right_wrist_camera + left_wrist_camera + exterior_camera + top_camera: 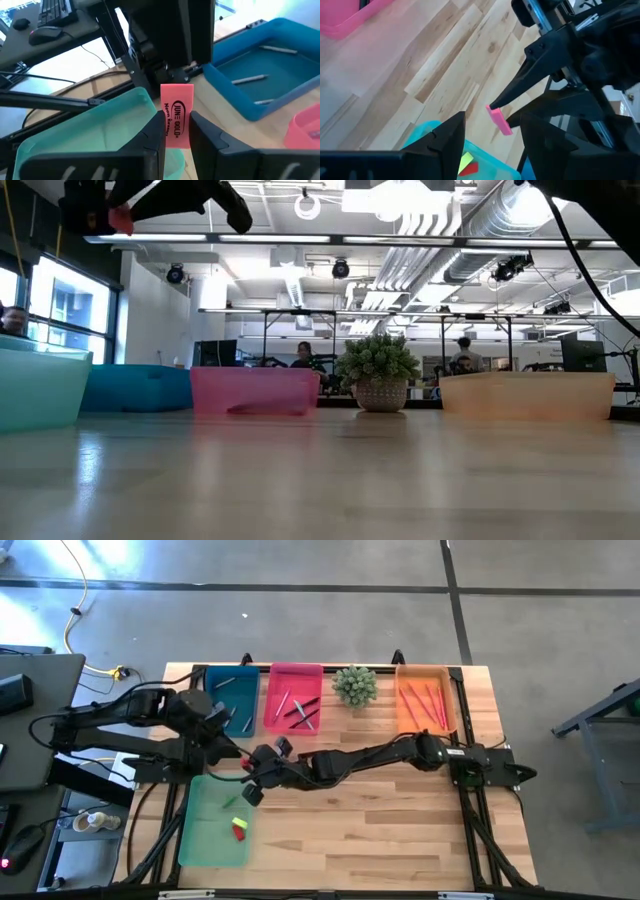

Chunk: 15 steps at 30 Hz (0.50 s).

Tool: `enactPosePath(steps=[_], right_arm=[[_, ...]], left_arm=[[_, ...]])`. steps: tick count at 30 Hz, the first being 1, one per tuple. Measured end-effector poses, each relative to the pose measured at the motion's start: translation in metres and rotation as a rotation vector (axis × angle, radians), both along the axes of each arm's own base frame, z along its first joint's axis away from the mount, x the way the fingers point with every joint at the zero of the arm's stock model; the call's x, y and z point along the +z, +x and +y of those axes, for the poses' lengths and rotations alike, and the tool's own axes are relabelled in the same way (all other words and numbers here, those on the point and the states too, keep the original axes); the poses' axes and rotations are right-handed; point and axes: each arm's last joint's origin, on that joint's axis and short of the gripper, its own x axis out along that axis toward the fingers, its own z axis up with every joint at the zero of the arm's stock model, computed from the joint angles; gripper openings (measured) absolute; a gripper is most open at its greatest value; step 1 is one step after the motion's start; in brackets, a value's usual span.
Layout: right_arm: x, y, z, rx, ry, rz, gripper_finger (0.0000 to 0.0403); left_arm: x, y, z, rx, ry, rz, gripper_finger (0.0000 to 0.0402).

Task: Sort crayons/erasers/pens/pencils in bins
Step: Put the pink eraser into the green bin

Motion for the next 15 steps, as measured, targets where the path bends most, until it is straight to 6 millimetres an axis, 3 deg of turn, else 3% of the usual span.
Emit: enactPosePath(steps=[15], right_arm=[[0.001,0.002,-0.008,-0.011,-0.061,0.004,0.0053]], left_arm=[[-0.006,0.012,0.003,0.002,0.011,0.056,0.0174]])
